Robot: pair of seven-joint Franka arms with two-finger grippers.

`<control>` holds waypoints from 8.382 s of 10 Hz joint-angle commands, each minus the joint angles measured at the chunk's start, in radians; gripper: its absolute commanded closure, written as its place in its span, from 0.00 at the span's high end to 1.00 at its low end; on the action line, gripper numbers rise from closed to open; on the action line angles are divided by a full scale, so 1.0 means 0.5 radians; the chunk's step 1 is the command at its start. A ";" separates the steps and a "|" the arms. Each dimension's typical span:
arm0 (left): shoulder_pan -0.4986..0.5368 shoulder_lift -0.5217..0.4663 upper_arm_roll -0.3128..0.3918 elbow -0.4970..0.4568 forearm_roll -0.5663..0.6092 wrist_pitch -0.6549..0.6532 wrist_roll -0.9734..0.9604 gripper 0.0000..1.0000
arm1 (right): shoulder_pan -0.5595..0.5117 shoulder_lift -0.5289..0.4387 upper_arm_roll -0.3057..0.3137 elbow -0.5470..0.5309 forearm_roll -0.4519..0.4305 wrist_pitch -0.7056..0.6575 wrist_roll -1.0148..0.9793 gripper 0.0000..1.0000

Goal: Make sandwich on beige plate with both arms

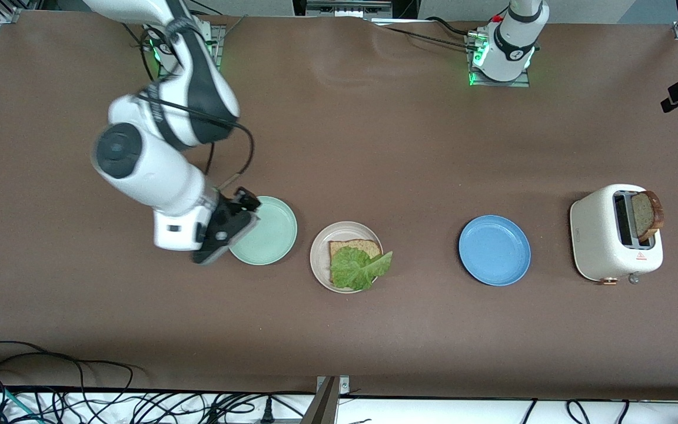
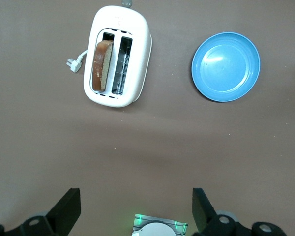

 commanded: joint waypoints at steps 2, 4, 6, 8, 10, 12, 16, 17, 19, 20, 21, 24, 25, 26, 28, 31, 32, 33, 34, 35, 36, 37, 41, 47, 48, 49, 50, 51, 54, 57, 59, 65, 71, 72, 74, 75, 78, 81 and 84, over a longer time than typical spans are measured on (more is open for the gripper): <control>0.035 0.028 -0.005 0.041 -0.044 -0.016 0.025 1.00 | 0.040 -0.195 -0.237 -0.079 -0.007 -0.398 0.239 1.00; 0.038 0.028 -0.005 0.041 -0.044 -0.016 0.025 1.00 | 0.040 -0.256 -0.411 -0.076 -0.007 -0.665 0.269 1.00; 0.035 0.028 -0.005 0.041 -0.044 -0.016 0.025 1.00 | 0.040 -0.312 -0.544 -0.079 -0.004 -0.825 0.269 1.00; 0.035 0.028 -0.005 0.041 -0.044 -0.016 0.025 1.00 | 0.040 -0.324 -0.636 -0.094 -0.001 -0.917 0.221 1.00; 0.038 0.028 -0.005 0.041 -0.044 -0.016 0.025 1.00 | -0.012 -0.376 -0.649 -0.220 0.005 -0.894 0.092 1.00; 0.035 0.028 -0.005 0.041 -0.044 -0.016 0.025 1.00 | -0.165 -0.495 -0.624 -0.498 0.027 -0.756 -0.189 1.00; 0.038 0.028 -0.005 0.041 -0.044 -0.016 0.025 1.00 | -0.343 -0.802 -0.618 -1.164 0.057 -0.269 -0.903 1.00; 0.038 0.028 -0.005 0.041 -0.044 -0.016 0.025 1.00 | -0.401 -0.827 -0.624 -1.287 0.152 -0.176 -1.173 1.00; 0.038 0.028 -0.005 0.041 -0.044 -0.016 0.025 1.00 | -0.530 -0.809 -0.627 -1.477 0.397 -0.041 -1.796 1.00; 0.038 0.028 -0.005 0.041 -0.044 -0.016 0.025 1.00 | -0.594 -0.797 -0.627 -1.548 0.468 -0.022 -2.017 1.00; 0.038 0.028 -0.005 0.041 -0.044 -0.016 0.025 1.00 | -0.656 -0.769 -0.627 -1.610 0.554 -0.022 -2.232 1.00; 0.038 0.028 -0.002 0.041 -0.044 -0.016 0.025 1.00 | -0.843 -0.580 -0.621 -1.724 0.869 -0.037 -3.105 1.00; 0.038 0.028 -0.002 0.041 -0.044 -0.016 0.025 1.00 | -0.868 -0.503 -0.618 -1.751 0.986 -0.074 -3.376 1.00; 0.038 0.028 -0.002 0.041 -0.044 -0.016 0.025 1.00 | -0.892 -0.457 -0.618 -1.785 1.033 -0.095 -3.536 1.00; 0.038 0.028 -0.002 0.041 -0.044 -0.016 0.025 1.00 | -0.923 -0.410 -0.581 -1.855 1.121 -0.083 -3.852 1.00; 0.038 0.028 -0.002 0.041 -0.044 -0.016 0.025 1.00 | -0.978 -0.312 -0.444 -1.862 1.226 -0.074 -4.047 1.00; 0.038 0.028 -0.002 0.041 -0.044 -0.016 0.025 1.00 | -0.981 -0.294 -0.404 -1.865 1.233 -0.077 -4.047 1.00; 0.038 0.028 -0.002 0.041 -0.044 -0.016 0.025 1.00 | -0.982 -0.290 -0.373 -1.868 1.263 -0.077 -4.047 1.00; 0.038 0.028 -0.002 0.041 -0.044 -0.016 0.025 1.00 | -0.988 -0.266 -0.354 -1.877 1.269 -0.077 -4.059 1.00; 0.038 0.028 -0.002 0.041 -0.044 -0.016 0.025 1.00 | -1.000 -0.254 -0.345 -1.877 1.294 -0.074 -4.096 1.00; 0.038 0.028 -0.002 0.041 -0.044 -0.016 0.025 1.00 | -1.003 -0.226 -0.342 -1.877 1.300 -0.074 -4.133 1.00; 0.038 0.028 -0.002 0.041 -0.044 -0.016 0.025 1.00 | -1.003 -0.217 -0.333 -1.877 1.303 -0.074 -4.173 1.00; 0.038 0.028 0.001 0.041 -0.044 -0.016 0.025 1.00 | -1.006 -0.177 -0.259 -1.935 1.358 -0.074 -4.268 1.00; 0.035 0.028 -0.002 0.041 -0.044 -0.016 0.025 1.00 | -1.006 -0.177 -0.072 -1.847 1.432 -0.001 -4.238 0.00; 0.035 0.028 -0.002 0.041 -0.044 -0.016 0.025 1.00 | -1.006 -0.183 -0.002 -1.761 1.432 0.042 -4.189 0.00; 0.035 0.028 -0.002 0.041 -0.047 -0.016 0.025 1.00 | -1.003 -0.201 0.084 -1.679 1.426 0.061 -4.094 0.00; 0.035 0.028 -0.002 0.041 -0.047 -0.016 0.025 1.00 | -1.003 -0.229 0.176 -1.608 1.408 0.119 -3.978 0.00; 0.035 0.028 -0.002 0.041 -0.044 -0.016 0.025 1.00 | -1.000 -0.253 0.283 -1.549 1.392 0.195 -3.858 0.00; 0.035 0.028 -0.002 0.041 -0.047 -0.016 0.025 1.00 | -0.982 -0.272 0.596 -1.362 1.234 0.523 -3.441 0.00; 0.035 0.028 -0.002 0.041 -0.047 -0.016 0.025 1.00 | -0.798 -0.254 0.762 -1.203 0.970 0.903 -2.844 0.00; 0.038 0.028 0.001 0.041 -0.047 -0.016 0.022 1.00 | -0.599 -0.171 0.766 -1.031 0.679 1.033 -2.368 0.00; 0.038 0.028 -0.002 0.041 -0.059 -0.016 0.025 1.00 | -0.169 0.286 0.806 -0.497 -0.937 1.012 -0.901 0.00; 0.047 0.025 -0.002 0.050 -0.062 -0.028 0.019 1.00 | 0.068 0.575 0.812 -0.165 -1.724 0.509 -0.351 0.00; 0.047 0.028 -0.002 0.050 -0.071 -0.028 0.016 1.00 | 0.080 0.590 0.812 -0.165 -1.780 0.466 -0.347 0.00; 0.047 0.025 -0.005 0.050 -0.074 -0.031 0.016 1.00 | 0.080 0.621 0.815 -0.110 -1.847 0.399 -0.356 0.00; 0.047 0.025 -0.011 0.050 -0.074 -0.031 0.016 1.00 | 0.080 0.648 0.815 -0.095 -1.872 0.365 -0.356 0.00; 0.044 0.052 -0.011 0.050 -0.068 -0.025 0.025 1.00 | 0.095 0.682 0.815 -0.070 -1.946 0.325 -0.362 0.00; 0.054 0.245 0.004 0.145 -0.047 -0.010 0.022 1.00 | 0.095 0.700 0.833 -0.067 -1.976 0.303 -0.372 0.00; 0.112 0.411 0.013 0.255 -0.044 -0.022 0.025 1.00 | 0.095 0.697 0.839 -0.027 -1.946 0.294 -0.363 0.00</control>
